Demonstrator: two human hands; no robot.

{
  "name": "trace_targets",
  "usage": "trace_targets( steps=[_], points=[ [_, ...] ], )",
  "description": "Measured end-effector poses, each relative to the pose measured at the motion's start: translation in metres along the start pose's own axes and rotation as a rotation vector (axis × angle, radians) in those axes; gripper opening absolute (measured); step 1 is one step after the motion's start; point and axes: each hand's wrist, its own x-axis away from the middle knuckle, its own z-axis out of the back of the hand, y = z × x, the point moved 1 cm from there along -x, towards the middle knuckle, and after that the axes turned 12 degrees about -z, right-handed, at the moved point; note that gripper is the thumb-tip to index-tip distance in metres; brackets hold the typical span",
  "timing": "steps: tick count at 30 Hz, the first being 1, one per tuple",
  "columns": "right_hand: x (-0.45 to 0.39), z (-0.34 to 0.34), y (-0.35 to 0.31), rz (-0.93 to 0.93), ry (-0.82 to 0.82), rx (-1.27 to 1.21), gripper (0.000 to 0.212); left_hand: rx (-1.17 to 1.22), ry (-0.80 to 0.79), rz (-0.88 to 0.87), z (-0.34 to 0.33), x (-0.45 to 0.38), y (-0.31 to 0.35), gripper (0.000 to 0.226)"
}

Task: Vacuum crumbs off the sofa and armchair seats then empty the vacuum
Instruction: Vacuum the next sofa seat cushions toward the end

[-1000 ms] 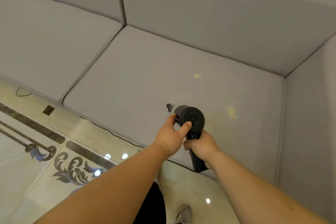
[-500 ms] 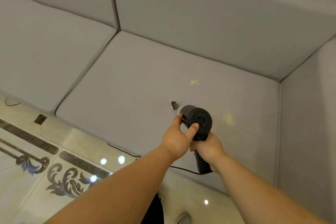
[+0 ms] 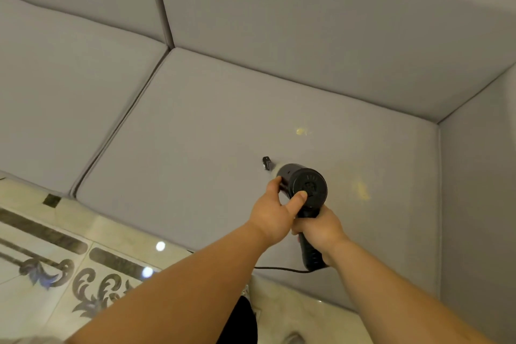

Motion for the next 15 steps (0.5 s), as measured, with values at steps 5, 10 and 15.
trace_targets(
  steps=[5,10,15],
  points=[
    [0.008,0.0,-0.011,0.042,0.007,-0.007,0.037,-0.026,0.062,-0.04,0.005,0.004,0.012,0.071],
    [-0.004,-0.013,-0.024,0.041,-0.045,0.024,0.039,-0.032,0.065,-0.004,0.022,-0.004,0.009,0.071],
    [-0.008,-0.009,-0.003,-0.004,-0.026,0.05,0.039,-0.042,-0.018,0.036,0.013,0.002,0.0,0.072]
  ],
)
